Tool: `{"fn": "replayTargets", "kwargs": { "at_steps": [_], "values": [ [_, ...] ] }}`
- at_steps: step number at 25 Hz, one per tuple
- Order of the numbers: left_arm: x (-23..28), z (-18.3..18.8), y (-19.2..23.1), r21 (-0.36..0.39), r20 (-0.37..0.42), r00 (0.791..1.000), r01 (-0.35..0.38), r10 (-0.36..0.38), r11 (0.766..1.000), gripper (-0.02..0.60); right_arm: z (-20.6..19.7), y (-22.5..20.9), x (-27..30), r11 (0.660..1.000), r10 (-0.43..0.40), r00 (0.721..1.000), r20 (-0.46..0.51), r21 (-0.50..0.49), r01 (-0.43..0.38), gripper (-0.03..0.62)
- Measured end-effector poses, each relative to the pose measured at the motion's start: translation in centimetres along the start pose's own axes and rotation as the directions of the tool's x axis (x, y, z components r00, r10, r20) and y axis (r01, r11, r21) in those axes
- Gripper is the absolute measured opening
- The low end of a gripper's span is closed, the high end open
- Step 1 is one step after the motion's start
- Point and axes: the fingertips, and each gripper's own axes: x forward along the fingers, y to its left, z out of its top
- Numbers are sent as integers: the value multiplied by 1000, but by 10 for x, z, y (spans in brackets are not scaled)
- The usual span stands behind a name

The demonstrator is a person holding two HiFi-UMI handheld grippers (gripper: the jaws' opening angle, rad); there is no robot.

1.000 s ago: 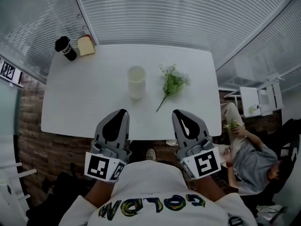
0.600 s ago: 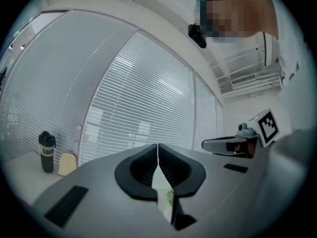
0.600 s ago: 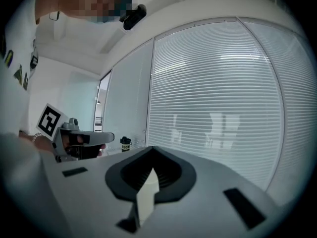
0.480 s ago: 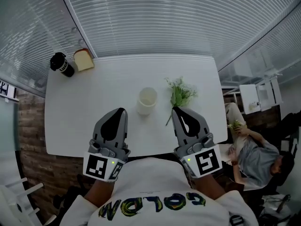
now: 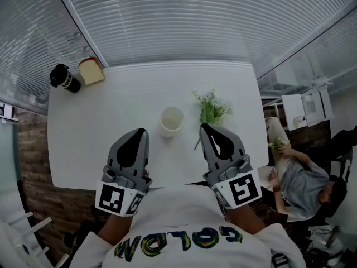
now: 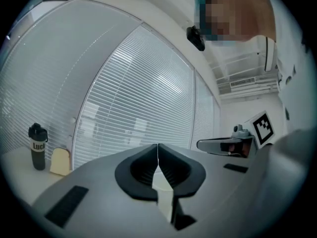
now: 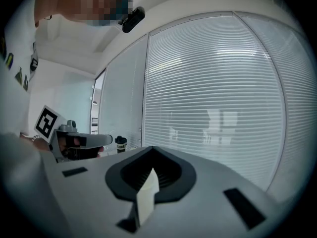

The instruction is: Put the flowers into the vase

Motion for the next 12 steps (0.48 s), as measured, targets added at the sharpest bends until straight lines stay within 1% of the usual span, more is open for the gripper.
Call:
{"fn": "replayTargets", "kwargs": {
  "at_steps": [5,8,12],
  "values": [
    [10,-22,-14,-27,-57,998,-9,7,1000,15,-12,-29,-1,999,-3,1000,-26,45,4,11],
    [18,-38,-26,-11,-81,997,4,-5,1000,15,-32,-51,-3,996,-20,998,-65,81,25,11],
    [27,-65,-42,-43,-130,991,18,-24,999,15,-60,-77,-9,988,-32,994,-109,144,48,11]
  ]
}}
